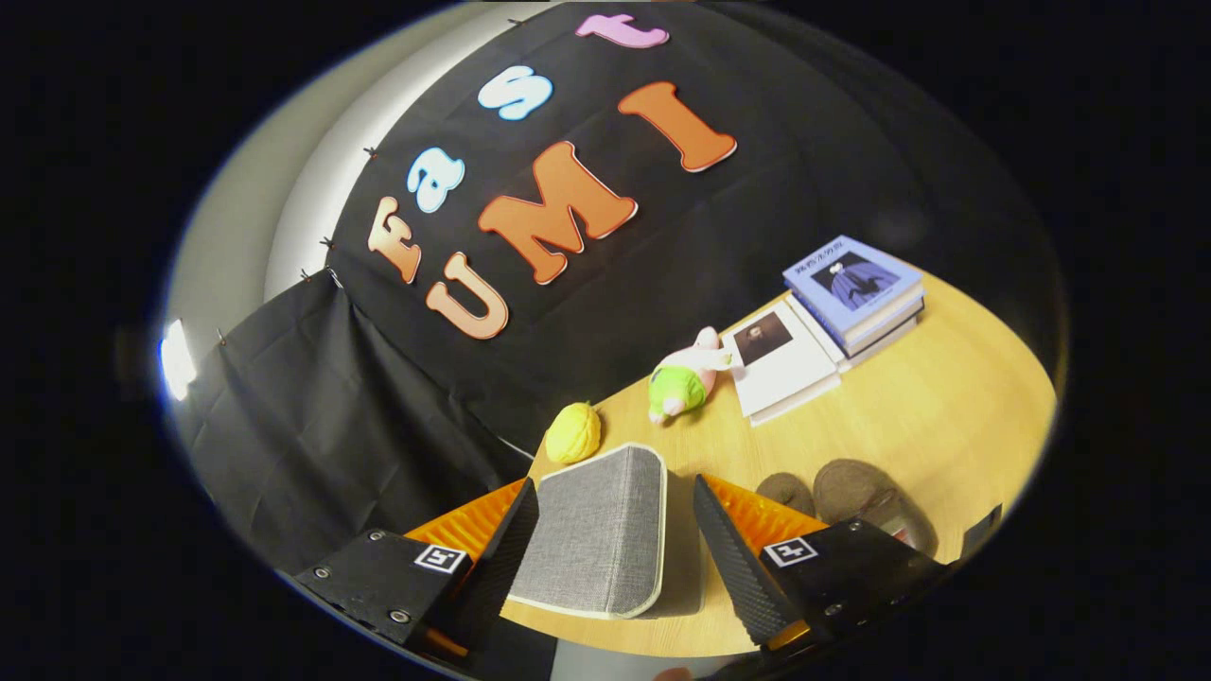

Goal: Open the storage box then place both shoes into the box .Put the left shoe in first, then the right shoe, with the right side of both shoes facing outward in a uniform manner.

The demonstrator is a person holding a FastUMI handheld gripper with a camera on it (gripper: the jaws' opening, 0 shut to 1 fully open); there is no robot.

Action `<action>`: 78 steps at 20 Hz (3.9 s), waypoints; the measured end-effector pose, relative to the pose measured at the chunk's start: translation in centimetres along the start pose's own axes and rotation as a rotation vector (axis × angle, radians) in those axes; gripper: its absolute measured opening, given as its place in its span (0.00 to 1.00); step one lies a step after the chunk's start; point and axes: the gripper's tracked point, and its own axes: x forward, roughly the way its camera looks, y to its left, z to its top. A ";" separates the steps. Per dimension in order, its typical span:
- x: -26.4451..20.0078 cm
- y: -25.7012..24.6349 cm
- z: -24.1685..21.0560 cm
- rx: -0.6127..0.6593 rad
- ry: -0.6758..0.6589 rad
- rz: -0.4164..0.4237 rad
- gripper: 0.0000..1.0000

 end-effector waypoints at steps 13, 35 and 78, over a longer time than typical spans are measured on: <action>5.6 -3.4 -8.4 0.127 0.277 0.063 0.98; 7.9 -1.2 -11.6 0.190 0.385 0.110 0.61; 13.2 29.5 -14.8 -0.107 0.177 0.171 0.90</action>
